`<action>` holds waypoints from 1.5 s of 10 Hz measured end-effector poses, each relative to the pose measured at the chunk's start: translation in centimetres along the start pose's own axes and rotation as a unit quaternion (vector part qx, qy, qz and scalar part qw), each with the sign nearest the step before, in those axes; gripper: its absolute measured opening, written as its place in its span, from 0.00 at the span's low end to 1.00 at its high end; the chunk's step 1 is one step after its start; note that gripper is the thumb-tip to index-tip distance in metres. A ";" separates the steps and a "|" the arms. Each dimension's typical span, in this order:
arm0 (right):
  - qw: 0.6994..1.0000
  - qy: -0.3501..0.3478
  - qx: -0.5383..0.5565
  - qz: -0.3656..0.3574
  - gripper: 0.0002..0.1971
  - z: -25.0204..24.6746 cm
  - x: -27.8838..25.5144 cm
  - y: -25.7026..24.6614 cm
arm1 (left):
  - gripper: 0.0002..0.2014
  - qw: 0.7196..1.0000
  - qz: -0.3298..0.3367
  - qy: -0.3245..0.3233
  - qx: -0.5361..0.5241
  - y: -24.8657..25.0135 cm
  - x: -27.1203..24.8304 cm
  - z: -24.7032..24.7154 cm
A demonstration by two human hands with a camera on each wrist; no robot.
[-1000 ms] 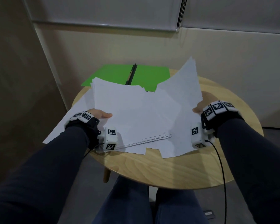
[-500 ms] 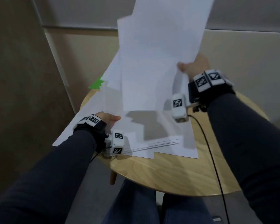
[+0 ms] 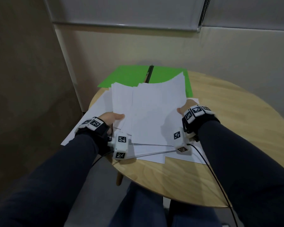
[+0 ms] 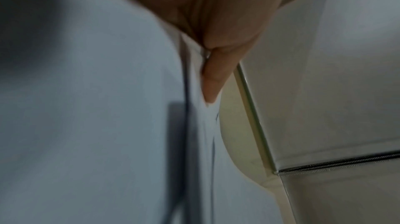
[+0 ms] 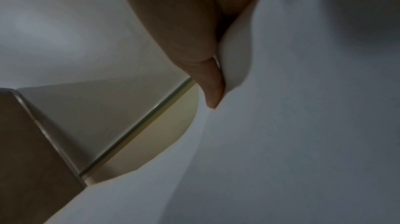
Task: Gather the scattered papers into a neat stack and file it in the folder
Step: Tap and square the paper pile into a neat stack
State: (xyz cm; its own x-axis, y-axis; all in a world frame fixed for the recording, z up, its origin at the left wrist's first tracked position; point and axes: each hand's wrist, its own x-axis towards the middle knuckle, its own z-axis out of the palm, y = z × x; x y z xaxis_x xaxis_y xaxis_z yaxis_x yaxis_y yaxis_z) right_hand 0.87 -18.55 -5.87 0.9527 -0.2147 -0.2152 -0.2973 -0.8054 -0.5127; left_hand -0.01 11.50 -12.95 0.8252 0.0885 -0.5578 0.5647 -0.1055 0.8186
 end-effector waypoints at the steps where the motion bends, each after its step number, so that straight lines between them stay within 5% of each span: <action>1: 0.997 -0.021 -0.074 -0.012 0.23 -0.1 -0.4 -0.5 | 0.35 0.997 -0.054 -0.051 -0.015 -0.3 1.8 -1.3; 2: 0.989 -0.052 -0.139 -0.009 0.29 -0.8 -0.9 -0.6 | 0.10 0.993 -0.057 -0.078 -0.062 1.6 -3.6 0.3; 4: 0.985 -0.093 -0.129 -0.064 0.33 0.0 -1.4 -0.5 | 0.22 0.993 0.013 -0.118 0.000 3.0 -6.4 1.9; 6: 0.994 -0.079 -0.053 -0.058 0.36 0.2 -1.1 0.3 | 0.32 0.980 0.186 -0.069 0.003 4.3 -7.5 2.9; 7: 0.984 -0.017 0.163 -0.064 0.39 -1.2 -1.3 1.3 | 0.30 0.966 0.248 -0.058 -0.048 5.0 -8.3 2.4; 8: 0.914 -0.001 0.396 -0.090 0.47 -3.7 -1.3 1.9 | 0.24 0.952 0.292 -0.071 -0.061 7.0 -9.6 2.5; 9: 0.898 0.043 0.412 -0.150 0.16 -6.3 -2.4 0.8 | 0.09 0.948 0.315 -0.044 -0.011 9.5 -11.6 3.7; 10: 0.875 0.134 0.424 -0.191 0.11 -7.5 -3.4 -0.1 | 0.08 0.933 0.358 0.046 0.011 11.6 -12.8 5.5; 11: 0.857 0.191 0.422 -0.225 0.11 -7.1 -3.9 -0.6 | 0.40 0.931 0.352 0.093 -0.010 12.4 -12.0 6.5; 13: 0.839 0.134 0.470 -0.238 0.11 -5.3 -4.4 0.7 | 0.23 0.935 0.352 0.023 -0.018 10.4 -11.3 7.0; 14: 0.829 0.126 0.496 -0.227 0.14 -4.4 -5.0 0.1 | 0.10 0.924 0.371 0.060 -0.071 10.2 -11.4 8.0; 15: 0.867 0.130 0.427 -0.222 0.10 -4.9 -5.8 -0.7 | 0.14 0.923 0.366 0.050 -0.105 10.6 -11.3 7.1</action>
State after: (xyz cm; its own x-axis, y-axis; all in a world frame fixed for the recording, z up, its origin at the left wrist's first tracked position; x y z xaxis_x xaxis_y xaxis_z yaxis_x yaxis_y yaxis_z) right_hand -4.12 -19.46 -0.16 0.9343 -0.1940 0.2992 0.2701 -0.1626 -0.9490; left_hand -3.27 2.40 1.07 0.9734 0.1623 0.1619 -0.1672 0.0195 0.9857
